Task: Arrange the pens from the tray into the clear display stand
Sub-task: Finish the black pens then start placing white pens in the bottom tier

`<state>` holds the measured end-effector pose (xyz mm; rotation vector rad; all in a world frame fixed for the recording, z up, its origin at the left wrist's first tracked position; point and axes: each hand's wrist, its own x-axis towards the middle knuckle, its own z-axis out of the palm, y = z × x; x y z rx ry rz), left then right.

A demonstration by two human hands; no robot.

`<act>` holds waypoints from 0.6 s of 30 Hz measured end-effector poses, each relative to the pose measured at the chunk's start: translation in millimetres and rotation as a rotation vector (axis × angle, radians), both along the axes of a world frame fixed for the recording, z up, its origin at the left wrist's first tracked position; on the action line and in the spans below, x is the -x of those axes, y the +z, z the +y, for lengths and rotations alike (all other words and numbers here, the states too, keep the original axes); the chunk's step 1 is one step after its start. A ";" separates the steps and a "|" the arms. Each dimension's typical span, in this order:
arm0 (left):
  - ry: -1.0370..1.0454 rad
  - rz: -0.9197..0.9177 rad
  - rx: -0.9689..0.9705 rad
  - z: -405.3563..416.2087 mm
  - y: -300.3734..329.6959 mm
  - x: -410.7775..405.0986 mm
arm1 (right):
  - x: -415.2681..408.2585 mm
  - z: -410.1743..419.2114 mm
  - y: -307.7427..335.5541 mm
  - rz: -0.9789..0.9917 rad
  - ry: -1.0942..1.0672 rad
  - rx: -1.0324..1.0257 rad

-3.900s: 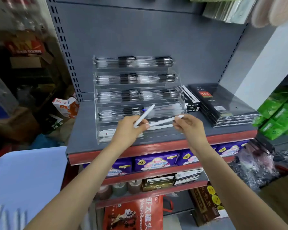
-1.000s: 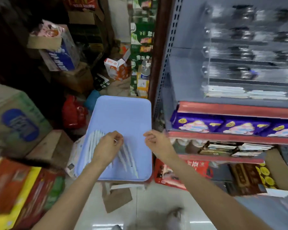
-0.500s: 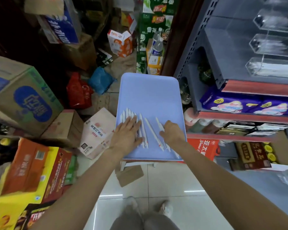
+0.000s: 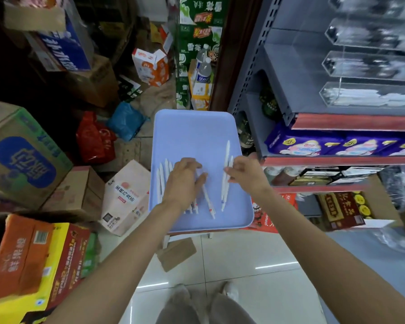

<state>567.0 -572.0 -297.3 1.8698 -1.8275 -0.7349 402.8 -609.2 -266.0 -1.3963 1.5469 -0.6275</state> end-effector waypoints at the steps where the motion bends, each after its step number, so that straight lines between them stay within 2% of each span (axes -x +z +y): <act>1: -0.021 0.144 -0.007 -5.9 11.2 10.0 | 6.0 0.5 13.6 -0.163 -0.056 -0.010; 4: -0.168 0.412 -0.122 -23.0 49.7 42.2 | 28.4 0.1 52.8 -0.462 -0.173 0.028; 7: -0.284 0.543 -0.118 -35.7 82.4 74.1 | 60.8 -4.1 78.4 -0.551 -0.236 0.119; 11: -0.309 0.571 -0.022 -54.6 115.3 124.2 | 120.9 -14.2 102.2 -0.521 -0.285 0.229; 18: -0.263 0.517 0.102 -105.0 161.0 242.7 | 256.8 -56.6 133.2 -0.566 -0.389 0.343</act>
